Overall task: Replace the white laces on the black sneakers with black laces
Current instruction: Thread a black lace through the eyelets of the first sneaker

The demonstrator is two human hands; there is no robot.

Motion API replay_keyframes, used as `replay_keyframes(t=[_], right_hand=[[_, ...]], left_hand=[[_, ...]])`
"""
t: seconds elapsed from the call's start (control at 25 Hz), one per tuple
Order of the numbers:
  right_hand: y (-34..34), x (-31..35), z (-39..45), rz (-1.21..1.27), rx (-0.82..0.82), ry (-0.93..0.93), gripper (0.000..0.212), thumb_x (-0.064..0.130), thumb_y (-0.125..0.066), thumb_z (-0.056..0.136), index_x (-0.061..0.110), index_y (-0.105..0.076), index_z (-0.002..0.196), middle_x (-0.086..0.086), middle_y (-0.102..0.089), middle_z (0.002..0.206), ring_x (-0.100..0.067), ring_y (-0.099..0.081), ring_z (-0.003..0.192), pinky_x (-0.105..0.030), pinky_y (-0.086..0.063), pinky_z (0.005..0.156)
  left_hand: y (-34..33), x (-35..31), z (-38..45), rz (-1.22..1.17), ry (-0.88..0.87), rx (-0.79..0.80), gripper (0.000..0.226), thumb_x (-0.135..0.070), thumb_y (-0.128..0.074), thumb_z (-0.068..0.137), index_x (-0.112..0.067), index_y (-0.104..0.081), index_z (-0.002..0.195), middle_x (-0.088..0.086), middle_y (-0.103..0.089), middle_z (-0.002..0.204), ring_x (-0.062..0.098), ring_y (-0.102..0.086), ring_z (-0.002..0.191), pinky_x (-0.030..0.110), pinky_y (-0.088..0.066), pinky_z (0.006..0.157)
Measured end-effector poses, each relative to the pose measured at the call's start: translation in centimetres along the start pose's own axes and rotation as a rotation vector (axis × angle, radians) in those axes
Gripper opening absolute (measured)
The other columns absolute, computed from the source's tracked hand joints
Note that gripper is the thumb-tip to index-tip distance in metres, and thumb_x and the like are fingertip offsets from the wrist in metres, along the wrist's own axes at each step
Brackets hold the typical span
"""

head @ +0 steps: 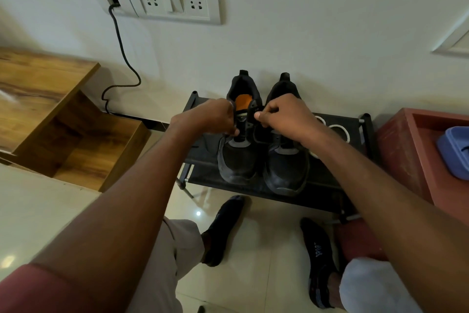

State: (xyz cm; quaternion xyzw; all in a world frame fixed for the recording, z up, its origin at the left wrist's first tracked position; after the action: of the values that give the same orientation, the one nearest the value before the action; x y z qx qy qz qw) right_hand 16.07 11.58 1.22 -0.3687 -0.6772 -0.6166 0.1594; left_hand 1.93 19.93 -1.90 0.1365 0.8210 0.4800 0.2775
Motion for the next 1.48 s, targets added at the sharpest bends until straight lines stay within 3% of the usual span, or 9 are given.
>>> replay_keyframes(t=[0.16,0.44,0.6,0.8,0.96,1.16,1.28,1.4,1.48], right_hand=[[-0.5,-1.6,0.1,0.077,-0.015,-0.097,0.023,0.031,-0.066,0.103,0.017,-0.074,0.086,0.002,-0.078,0.073,-0.011,-0.062,0.053,-0.030,-0.051,0.062],[2.2,-4.1,0.0,-0.184,-0.191,-0.224,0.023,0.024,-0.072,0.094,0.020,-0.078,0.072,0.002,-0.074,0.067,-0.021,-0.073,0.074,-0.038,-0.062,0.073],[2.7,-1.9,-0.4,-0.220,-0.226,-0.131,0.014,0.024,-0.067,0.098,0.022,-0.077,0.088,-0.004,-0.075,0.085,-0.027,-0.071,0.079,-0.038,-0.061,0.071],[5.3,4.5,-2.5,-0.478,-0.454,0.182,0.024,0.028,-0.051,0.110,0.010,-0.067,0.113,-0.014,-0.070,0.094,-0.039,-0.065,0.082,-0.041,-0.046,0.065],[5.8,5.7,-3.8,-0.010,-0.454,0.320,0.024,0.037,-0.061,0.105,0.022,-0.079,0.099,0.004,-0.074,0.078,-0.014,-0.066,0.071,-0.032,-0.052,0.064],[1.3,2.1,-2.6,0.814,-0.085,0.028,0.008,0.014,-0.074,0.096,0.013,-0.080,0.101,-0.004,-0.076,0.081,-0.008,-0.056,0.057,-0.022,-0.039,0.045],[1.8,-0.7,-1.4,0.839,-0.233,-0.072,0.009,0.008,-0.074,0.095,0.014,-0.080,0.098,-0.006,-0.079,0.085,-0.008,-0.057,0.055,-0.022,-0.042,0.045],[4.6,-3.4,-0.5,0.538,-0.512,-0.095,0.011,0.014,-0.076,0.089,0.023,-0.082,0.089,0.004,-0.078,0.075,-0.009,-0.072,0.070,-0.033,-0.061,0.067],[4.8,-3.8,-0.3,0.284,-0.516,-0.116,0.012,0.019,-0.074,0.088,0.028,-0.081,0.085,0.007,-0.077,0.077,-0.016,-0.075,0.080,-0.040,-0.064,0.078]], left_hand=[[-1.2,0.6,-0.1,0.057,0.000,0.045,0.027,-0.034,-0.081,0.089,-0.010,-0.068,0.089,0.010,-0.073,0.093,0.027,-0.069,0.090,0.041,-0.056,0.083],[-1.2,2.8,0.3,0.056,0.070,-0.011,0.017,-0.024,-0.078,0.092,-0.007,-0.074,0.093,0.006,-0.074,0.081,0.024,-0.072,0.085,0.047,-0.059,0.090],[-0.5,2.4,0.1,0.128,0.133,-0.093,0.027,-0.029,-0.080,0.089,-0.011,-0.069,0.107,0.009,-0.065,0.096,0.031,-0.063,0.090,0.042,-0.052,0.077],[5.2,0.1,-4.0,-0.452,0.093,-0.449,0.021,-0.037,-0.067,0.100,-0.016,-0.071,0.102,0.000,-0.068,0.092,0.016,-0.065,0.081,0.027,-0.046,0.067],[6.1,-2.5,-7.8,-0.997,-0.043,-0.540,0.022,-0.029,-0.059,0.106,-0.012,-0.071,0.112,0.004,-0.078,0.097,0.010,-0.073,0.083,0.022,-0.053,0.067],[2.8,-2.9,-6.2,-1.186,-0.011,-0.211,0.045,-0.047,-0.051,0.107,-0.009,-0.069,0.121,0.006,-0.077,0.090,0.022,-0.075,0.087,0.045,-0.054,0.088],[1.7,-1.8,-4.9,-1.123,0.028,-0.097,0.040,-0.044,-0.060,0.104,-0.006,-0.067,0.113,0.001,-0.065,0.070,0.019,-0.069,0.072,0.043,-0.049,0.085],[2.6,0.7,-4.4,-1.128,0.158,-0.240,0.026,-0.027,-0.061,0.105,-0.003,-0.069,0.111,-0.003,-0.052,0.060,0.013,-0.055,0.056,0.031,-0.047,0.064],[3.4,1.9,-4.4,-1.097,0.206,-0.332,0.019,-0.021,-0.058,0.105,-0.005,-0.069,0.106,-0.002,-0.053,0.061,0.011,-0.049,0.051,0.023,-0.042,0.053]])
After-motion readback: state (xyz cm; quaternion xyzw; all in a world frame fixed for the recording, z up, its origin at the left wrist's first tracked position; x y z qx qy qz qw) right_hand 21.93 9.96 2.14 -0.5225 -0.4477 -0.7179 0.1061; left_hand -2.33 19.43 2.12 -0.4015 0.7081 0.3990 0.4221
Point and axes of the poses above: each hand's wrist, its own z-axis towards the middle knuckle, its own y-axis out of the back of the hand, x = y × z, the point moved 10 cm from there along z, towards the middle knuckle
